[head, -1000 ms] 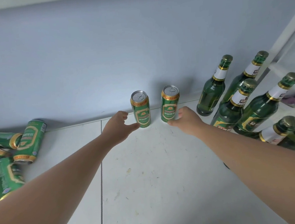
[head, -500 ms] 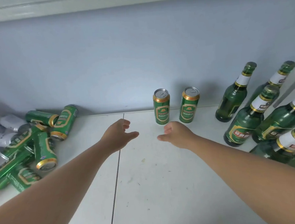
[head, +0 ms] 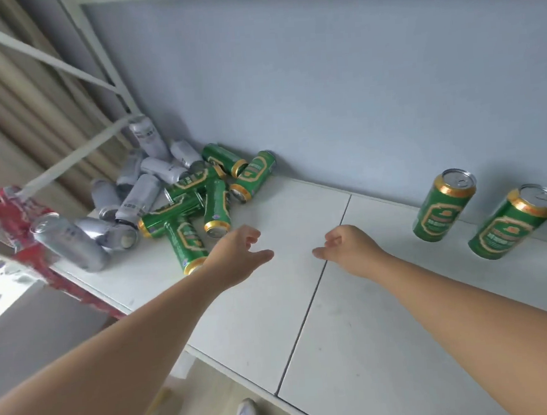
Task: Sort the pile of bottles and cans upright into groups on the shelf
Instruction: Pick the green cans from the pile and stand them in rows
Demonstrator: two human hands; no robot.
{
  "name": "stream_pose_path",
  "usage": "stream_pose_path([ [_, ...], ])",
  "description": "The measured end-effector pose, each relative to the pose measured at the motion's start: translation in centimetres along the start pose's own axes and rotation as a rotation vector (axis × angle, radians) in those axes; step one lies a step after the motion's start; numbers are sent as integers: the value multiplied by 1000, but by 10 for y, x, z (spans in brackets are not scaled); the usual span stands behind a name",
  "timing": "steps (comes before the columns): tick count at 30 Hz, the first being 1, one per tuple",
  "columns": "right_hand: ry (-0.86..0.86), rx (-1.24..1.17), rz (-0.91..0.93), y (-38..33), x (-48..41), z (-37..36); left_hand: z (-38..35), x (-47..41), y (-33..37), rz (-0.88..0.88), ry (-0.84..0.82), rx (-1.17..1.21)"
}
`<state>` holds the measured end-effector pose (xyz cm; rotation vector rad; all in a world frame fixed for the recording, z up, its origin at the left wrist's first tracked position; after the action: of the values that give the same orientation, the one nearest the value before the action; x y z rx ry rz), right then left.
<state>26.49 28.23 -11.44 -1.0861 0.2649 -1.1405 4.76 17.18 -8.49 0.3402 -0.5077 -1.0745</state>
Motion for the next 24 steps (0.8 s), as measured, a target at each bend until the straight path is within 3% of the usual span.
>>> stream_pose_path([
  [9,-91,6,-17,-46,-35,-78,56,-7,-96,98,101,67],
  [15,-129,15,-68,-70,-52,-139,100,-32,-160,101,157,-44],
  [24,-93,34,-120,-96,-53,-208,134,-94,-223,113,28,-282],
])
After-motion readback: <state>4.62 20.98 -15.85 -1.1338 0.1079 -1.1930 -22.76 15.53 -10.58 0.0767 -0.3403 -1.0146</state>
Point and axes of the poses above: each hand's wrist, its own x-axis away from the middle knuckle, its own z-axis out of the back of the hand, y = z × x, the point moved 3 cm from there along -x, towards the middle knuckle, and after that the axes turned 5 degrees about -x, right-handed, at the moved point
